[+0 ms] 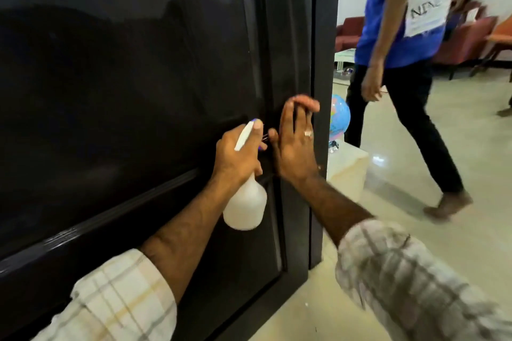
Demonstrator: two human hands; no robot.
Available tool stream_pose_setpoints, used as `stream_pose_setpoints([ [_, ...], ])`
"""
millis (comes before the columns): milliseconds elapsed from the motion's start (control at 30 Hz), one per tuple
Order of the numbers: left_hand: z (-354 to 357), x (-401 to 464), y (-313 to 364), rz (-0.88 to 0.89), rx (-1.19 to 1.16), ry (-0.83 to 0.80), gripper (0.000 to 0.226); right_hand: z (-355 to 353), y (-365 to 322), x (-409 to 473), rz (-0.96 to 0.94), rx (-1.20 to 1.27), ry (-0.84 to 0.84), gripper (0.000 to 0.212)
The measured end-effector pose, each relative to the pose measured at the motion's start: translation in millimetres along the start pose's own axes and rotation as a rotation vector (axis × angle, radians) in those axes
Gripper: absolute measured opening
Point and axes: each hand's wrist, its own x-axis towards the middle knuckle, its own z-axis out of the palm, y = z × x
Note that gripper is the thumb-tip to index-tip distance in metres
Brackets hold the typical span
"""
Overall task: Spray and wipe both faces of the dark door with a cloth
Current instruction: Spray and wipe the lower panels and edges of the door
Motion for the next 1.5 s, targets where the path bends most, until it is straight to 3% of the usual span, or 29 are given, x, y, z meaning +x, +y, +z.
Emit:
stream_pose_setpoints([
  [100,-3,3,2,0.011,-0.053,-0.005,0.042,1,-8,45,-0.080,0.020,0.101,0.069],
  [200,-4,-12,-14,0.000,-0.084,-0.011,0.042,30,16,9,0.043,0.111,0.125,0.068],
  [367,-10,-44,-62,-0.024,-0.021,-0.043,0.047,99,51,-157,0.479,0.292,-0.050,0.064],
  [467,-20,-71,-94,-0.072,0.004,-0.072,0.043,116,44,-222,0.837,0.355,-0.223,0.072],
  [533,-35,-93,-116,-0.113,-0.032,-0.068,0.038,115,31,-249,1.090,0.569,-0.345,0.074],
  [633,-66,-129,-145,-0.181,-0.078,-0.027,0.038,100,7,-278,1.294,0.962,-0.346,0.047],
  [733,-99,-164,-167,-0.225,-0.090,-0.010,0.035,78,-23,-301,1.345,1.013,-0.386,0.032],
  [833,-137,-199,-182,-0.184,-0.094,-0.042,0.036,55,-69,-311,1.339,1.006,-0.477,0.034],
  [1067,-198,-230,-190,-0.187,-0.139,-0.114,0.041,-2,-166,-316,1.444,1.186,-0.421,0.048],
  [1200,-188,-230,-173,-0.136,-0.123,-0.149,0.036,-42,-170,-310,1.476,1.359,-0.280,0.057],
  [1367,-157,-230,-138,-0.079,-0.113,-0.211,0.037,-71,-152,-309,1.411,1.344,-0.182,0.066],
  [1433,-147,-241,-125,-0.046,-0.157,-0.184,0.031,-85,-140,-303,1.359,1.351,-0.194,0.072],
  [1500,-143,-257,-116,-0.056,-0.185,-0.138,0.023,-92,-134,-295,1.320,1.367,-0.237,0.065],
])
